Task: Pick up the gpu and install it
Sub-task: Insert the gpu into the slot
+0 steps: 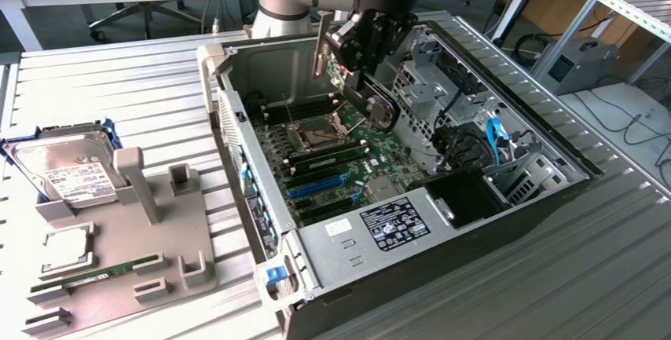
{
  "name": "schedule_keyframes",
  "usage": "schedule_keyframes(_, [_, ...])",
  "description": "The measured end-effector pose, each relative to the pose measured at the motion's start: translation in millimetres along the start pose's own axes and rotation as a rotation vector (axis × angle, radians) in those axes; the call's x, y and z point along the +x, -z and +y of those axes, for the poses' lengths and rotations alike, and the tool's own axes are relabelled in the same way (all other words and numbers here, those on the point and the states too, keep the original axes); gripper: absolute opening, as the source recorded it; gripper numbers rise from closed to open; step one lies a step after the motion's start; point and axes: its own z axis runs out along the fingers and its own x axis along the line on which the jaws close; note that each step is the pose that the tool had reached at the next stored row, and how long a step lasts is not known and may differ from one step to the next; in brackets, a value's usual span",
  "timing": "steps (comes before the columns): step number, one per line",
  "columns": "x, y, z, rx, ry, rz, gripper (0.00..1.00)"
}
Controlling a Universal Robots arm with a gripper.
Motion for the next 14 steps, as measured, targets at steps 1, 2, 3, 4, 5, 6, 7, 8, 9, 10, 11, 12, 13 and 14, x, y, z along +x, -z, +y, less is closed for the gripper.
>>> schedule_keyframes(1, [0.0, 0.0, 0.0, 0.0000, 0.003, 0.0001, 0.26])
schedule_keyframes(2, [-0.1, 0.0, 0.0, -0.0001, 0.006, 0.0002, 0.26])
schedule_keyframes(3, [-0.1, 0.0, 0.0, -0.0002, 0.009, 0.0004, 0.26])
schedule_keyframes(4, [-0.1, 0.0, 0.0, -0.0003, 0.013, 0.0005, 0.26])
schedule_keyframes(5, [-0.1, 0.0, 0.0, -0.0004, 0.016, 0.0006, 0.26])
schedule_keyframes(6, [-0.2, 0.0, 0.0, -0.0004, 0.019, 0.0007, 0.26])
schedule_keyframes(7, [-0.2, 0.0, -0.1, -0.0005, 0.022, 0.0008, 0.26])
schedule_keyframes(8, [-0.2, 0.0, -0.1, -0.0006, 0.025, 0.0009, 0.26])
schedule_keyframes(9, [-0.3, 0.0, -0.1, -0.0006, 0.028, 0.0011, 0.26])
schedule_keyframes(10, [-0.3, 0.0, -0.1, -0.0007, 0.031, 0.0012, 0.26])
schedule_keyframes(11, [-0.3, 0.0, -0.1, -0.0008, 0.035, 0.0013, 0.26])
schedule_keyframes(12, [-0.3, 0.0, -0.1, -0.0009, 0.039, 0.0015, 0.26])
schedule_keyframes(13, [-0.4, 0.0, -0.1, -0.0011, 0.045, 0.0017, 0.26])
schedule_keyframes(14, [-0.4, 0.0, -0.1, -0.0011, 0.048, 0.0018, 0.26])
